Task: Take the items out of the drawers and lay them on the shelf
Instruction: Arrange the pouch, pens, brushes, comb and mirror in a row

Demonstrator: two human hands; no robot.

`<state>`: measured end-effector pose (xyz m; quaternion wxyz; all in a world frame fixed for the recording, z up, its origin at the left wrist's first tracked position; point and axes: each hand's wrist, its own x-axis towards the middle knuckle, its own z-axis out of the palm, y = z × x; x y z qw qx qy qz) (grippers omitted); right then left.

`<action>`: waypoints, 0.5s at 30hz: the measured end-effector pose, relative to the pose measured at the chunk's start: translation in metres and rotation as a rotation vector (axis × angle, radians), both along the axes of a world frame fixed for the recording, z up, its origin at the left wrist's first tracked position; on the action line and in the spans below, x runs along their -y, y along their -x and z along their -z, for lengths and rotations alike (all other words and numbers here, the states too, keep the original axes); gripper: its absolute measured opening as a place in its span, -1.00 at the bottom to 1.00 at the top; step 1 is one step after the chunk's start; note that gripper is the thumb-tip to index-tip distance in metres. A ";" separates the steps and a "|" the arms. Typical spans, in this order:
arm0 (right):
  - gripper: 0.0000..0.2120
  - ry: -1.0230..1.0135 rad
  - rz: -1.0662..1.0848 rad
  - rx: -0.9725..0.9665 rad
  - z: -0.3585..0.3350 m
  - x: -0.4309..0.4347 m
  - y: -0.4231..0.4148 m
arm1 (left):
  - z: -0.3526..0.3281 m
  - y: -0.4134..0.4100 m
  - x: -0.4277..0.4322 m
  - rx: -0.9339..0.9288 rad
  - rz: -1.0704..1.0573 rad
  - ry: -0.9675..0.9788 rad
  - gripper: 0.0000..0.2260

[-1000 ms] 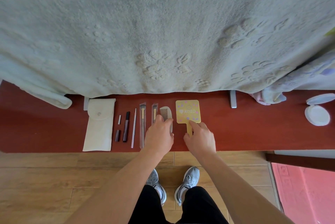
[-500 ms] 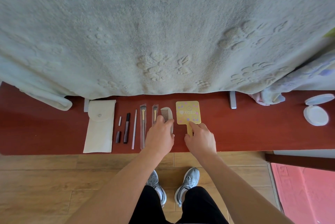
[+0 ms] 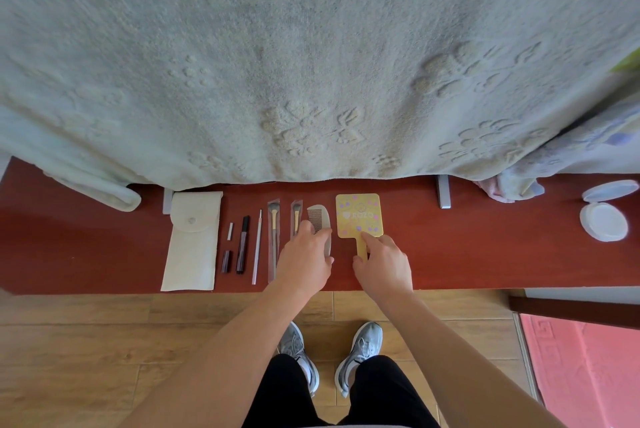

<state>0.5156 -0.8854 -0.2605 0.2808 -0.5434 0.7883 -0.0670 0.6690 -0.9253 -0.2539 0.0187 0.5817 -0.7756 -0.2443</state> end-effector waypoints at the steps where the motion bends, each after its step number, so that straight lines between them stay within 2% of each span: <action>1: -0.51 0.002 0.001 0.004 0.000 0.000 0.000 | -0.001 0.000 0.000 0.000 0.000 -0.002 -0.49; 15: -0.43 -0.034 0.040 0.041 -0.024 0.001 0.006 | -0.024 -0.019 0.001 -0.048 -0.001 0.063 -0.38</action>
